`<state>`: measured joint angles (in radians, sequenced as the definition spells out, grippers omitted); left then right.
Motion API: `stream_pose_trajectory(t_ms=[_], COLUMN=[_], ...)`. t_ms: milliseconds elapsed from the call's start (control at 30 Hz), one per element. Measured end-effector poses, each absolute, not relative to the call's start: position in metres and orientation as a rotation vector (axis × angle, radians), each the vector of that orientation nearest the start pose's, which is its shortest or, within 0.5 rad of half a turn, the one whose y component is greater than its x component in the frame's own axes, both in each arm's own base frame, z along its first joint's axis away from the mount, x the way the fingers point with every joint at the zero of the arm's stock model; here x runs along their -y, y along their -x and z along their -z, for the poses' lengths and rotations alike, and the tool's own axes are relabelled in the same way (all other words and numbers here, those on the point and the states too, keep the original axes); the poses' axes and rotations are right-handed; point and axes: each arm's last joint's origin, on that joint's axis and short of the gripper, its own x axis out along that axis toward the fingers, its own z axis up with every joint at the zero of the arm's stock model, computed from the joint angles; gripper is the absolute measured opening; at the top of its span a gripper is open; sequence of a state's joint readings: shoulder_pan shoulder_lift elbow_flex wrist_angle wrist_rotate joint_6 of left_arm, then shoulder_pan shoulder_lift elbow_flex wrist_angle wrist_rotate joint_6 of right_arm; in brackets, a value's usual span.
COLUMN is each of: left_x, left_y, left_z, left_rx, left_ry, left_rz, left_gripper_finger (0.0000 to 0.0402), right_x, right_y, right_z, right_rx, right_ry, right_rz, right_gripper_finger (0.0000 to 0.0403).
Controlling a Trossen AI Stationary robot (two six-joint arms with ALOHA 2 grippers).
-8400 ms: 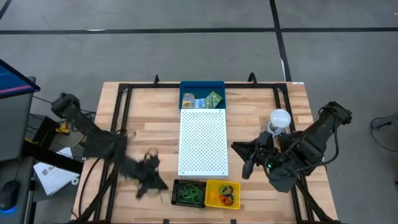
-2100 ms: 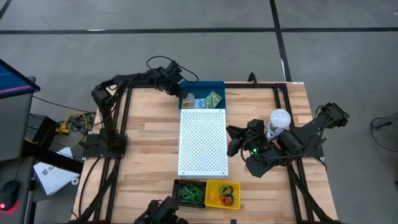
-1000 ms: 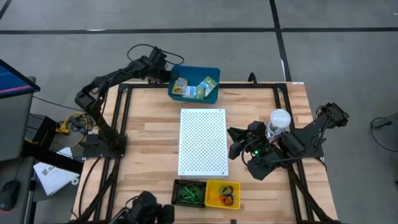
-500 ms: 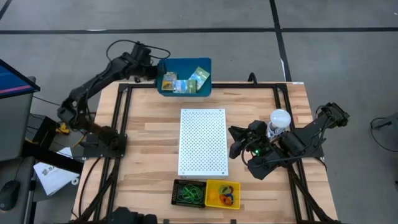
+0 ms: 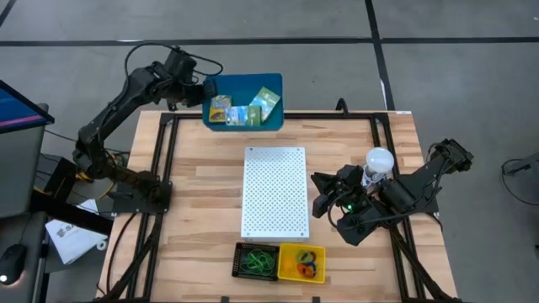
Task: Pick & Place Office Desk Supplies
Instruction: Put the blue bin on the shelf
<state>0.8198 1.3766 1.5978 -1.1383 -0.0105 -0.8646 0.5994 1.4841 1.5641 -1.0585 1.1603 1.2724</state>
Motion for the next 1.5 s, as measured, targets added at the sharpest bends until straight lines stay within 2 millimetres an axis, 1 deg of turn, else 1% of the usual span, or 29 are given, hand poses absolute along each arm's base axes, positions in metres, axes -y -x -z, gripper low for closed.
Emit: stream_pose_trajectory(t_ms=[167,333,700,767,867,967,1167,1433,1500], left_x=[-0.168,-0.151,-0.115,-0.109,-0.101,-0.092,-0.079,-0.066,-0.061], left_y=[-0.170,-0.177,-0.199,-0.204,-0.213,-0.224,-0.246,-0.261,-0.263], left_z=[-0.401,-0.403,-0.401,-0.398,-0.388,-0.373,-0.346,-0.311,-0.306], left_rx=[-0.574,-0.592,-0.647,-0.649,-0.670,-0.670,-0.649,-0.631,-0.621], left_ry=[1.215,1.234,1.233,1.230,1.228,1.225,1.225,1.245,1.259], left_rz=[-1.204,-1.257,-1.196,-1.199,-1.196,-1.181,-1.089,-1.032,-1.022], left_gripper_finger=[0.0000,0.0000,0.0000,0.0000,0.0000,0.0000,0.0000,0.0000,0.0000], right_x=[-0.142,-0.148,-0.159,-0.161,-0.163,-0.166,-0.169,-0.172,-0.173], right_y=[-0.242,-0.236,-0.227,-0.226,-0.224,-0.222,-0.218,-0.215,-0.215], right_z=[-0.379,-0.378,-0.378,-0.378,-0.378,-0.377,-0.377,-0.377,-0.377], right_rx=[-0.217,-0.232,-0.243,-0.244,-0.244,-0.243,-0.241,-0.241,-0.239], right_ry=[-0.416,-0.393,-0.366,-0.365,-0.370,-0.373,-0.384,-0.391,-0.395], right_rz=[0.755,0.732,0.690,0.683,0.673,0.665,0.656,0.642,0.641], right_gripper_finger=[0.0056,0.0056,0.0056,0.0056,0.0056,0.0056,0.0056,0.0056,0.0056])
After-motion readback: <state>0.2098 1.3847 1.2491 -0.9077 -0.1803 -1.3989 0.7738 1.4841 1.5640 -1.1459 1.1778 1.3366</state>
